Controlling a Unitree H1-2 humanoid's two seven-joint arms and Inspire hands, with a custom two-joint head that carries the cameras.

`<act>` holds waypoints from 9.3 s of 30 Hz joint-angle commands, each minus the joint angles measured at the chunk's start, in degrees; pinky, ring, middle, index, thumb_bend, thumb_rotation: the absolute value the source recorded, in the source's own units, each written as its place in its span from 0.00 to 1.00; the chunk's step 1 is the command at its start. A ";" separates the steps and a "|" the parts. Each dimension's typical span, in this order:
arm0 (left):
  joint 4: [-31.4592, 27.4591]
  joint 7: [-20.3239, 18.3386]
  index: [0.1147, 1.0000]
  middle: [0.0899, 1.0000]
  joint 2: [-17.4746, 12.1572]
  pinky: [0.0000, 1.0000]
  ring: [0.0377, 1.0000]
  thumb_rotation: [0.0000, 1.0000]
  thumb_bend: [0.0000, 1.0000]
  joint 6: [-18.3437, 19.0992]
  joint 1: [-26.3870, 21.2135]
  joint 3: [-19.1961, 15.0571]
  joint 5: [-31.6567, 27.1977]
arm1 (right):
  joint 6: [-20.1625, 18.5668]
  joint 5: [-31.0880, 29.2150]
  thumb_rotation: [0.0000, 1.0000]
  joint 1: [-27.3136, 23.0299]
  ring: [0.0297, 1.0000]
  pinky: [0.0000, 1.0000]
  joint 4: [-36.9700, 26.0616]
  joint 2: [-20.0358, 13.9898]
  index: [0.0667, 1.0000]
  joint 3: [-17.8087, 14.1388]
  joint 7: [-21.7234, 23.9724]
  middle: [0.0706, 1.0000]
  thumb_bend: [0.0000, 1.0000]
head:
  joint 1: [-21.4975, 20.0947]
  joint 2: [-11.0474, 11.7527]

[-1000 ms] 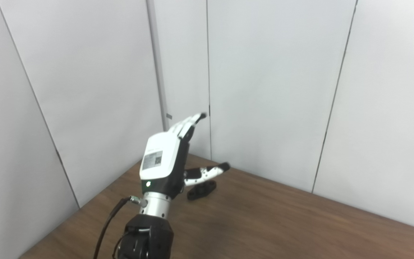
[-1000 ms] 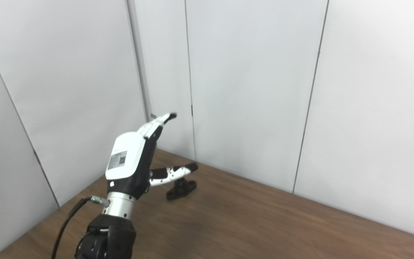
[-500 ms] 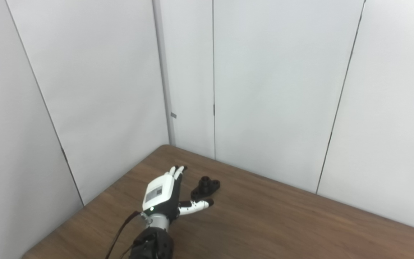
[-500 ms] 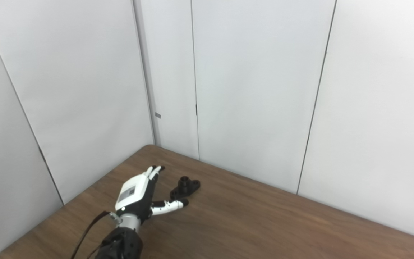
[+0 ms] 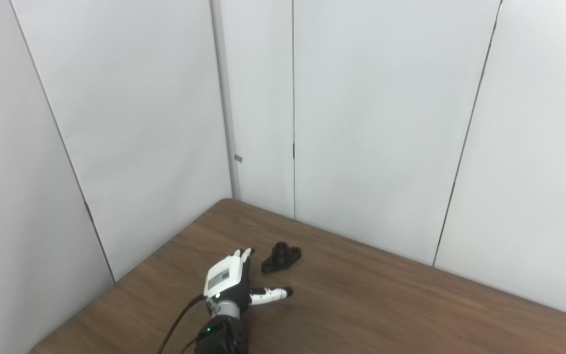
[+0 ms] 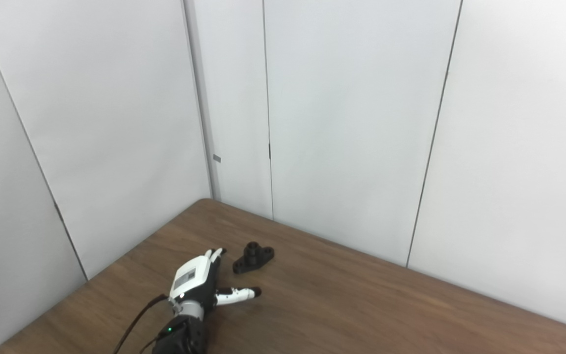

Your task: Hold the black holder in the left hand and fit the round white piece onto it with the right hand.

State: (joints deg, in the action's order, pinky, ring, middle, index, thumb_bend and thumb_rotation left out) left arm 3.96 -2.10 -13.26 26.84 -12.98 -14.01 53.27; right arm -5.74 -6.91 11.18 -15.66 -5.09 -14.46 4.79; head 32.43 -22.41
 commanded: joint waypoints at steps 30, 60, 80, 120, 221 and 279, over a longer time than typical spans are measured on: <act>17.40 19.39 0.83 0.96 -5.03 1.00 0.95 0.34 0.90 -5.00 -9.51 6.55 -16.84 | 1.02 0.04 0.00 8.85 0.93 0.81 -4.60 -0.32 0.96 -0.82 0.19 0.98 0.30 | -3.34 -1.91; 29.18 31.69 0.41 0.74 -3.72 0.83 0.85 0.04 0.52 -8.61 -12.26 10.85 -21.03 | 2.81 -0.76 0.00 11.20 0.94 0.79 -5.64 0.12 0.95 -1.89 1.35 0.97 0.33 | -6.14 -3.87; 17.87 23.04 0.41 0.81 -6.71 0.84 0.86 0.05 0.52 -5.82 -9.40 18.03 -18.90 | 2.20 0.20 0.00 10.26 0.93 0.78 -6.03 1.68 0.94 -0.82 0.53 0.96 0.31 | -12.42 -4.00; 0.87 -0.53 0.42 0.91 -1.44 1.00 0.94 0.05 0.52 -9.19 -6.17 42.11 -8.14 | 4.18 -4.43 0.00 7.87 1.00 1.00 -13.86 1.97 1.00 1.85 -4.75 1.00 0.15 | -30.08 -6.10; -7.85 -10.83 0.42 0.85 -7.09 1.00 0.88 0.04 0.51 -25.42 1.35 32.01 -16.92 | -21.16 57.32 0.61 -34.38 1.00 0.98 16.65 -18.33 1.00 1.57 14.66 1.00 1.00 | -67.44 -5.87; -8.67 -11.77 0.42 0.86 -7.31 1.00 0.88 0.04 0.52 -25.17 2.27 29.86 -17.42 | -21.10 52.24 0.15 -35.84 1.00 0.87 21.66 -20.28 0.45 9.87 -3.84 0.96 0.51 | -65.26 -5.84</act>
State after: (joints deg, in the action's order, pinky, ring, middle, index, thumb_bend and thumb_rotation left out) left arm -5.07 -13.38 -19.68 1.36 -10.01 16.00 35.72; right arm -26.70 45.10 -22.55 8.06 -23.12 -4.27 1.89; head -32.78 -28.21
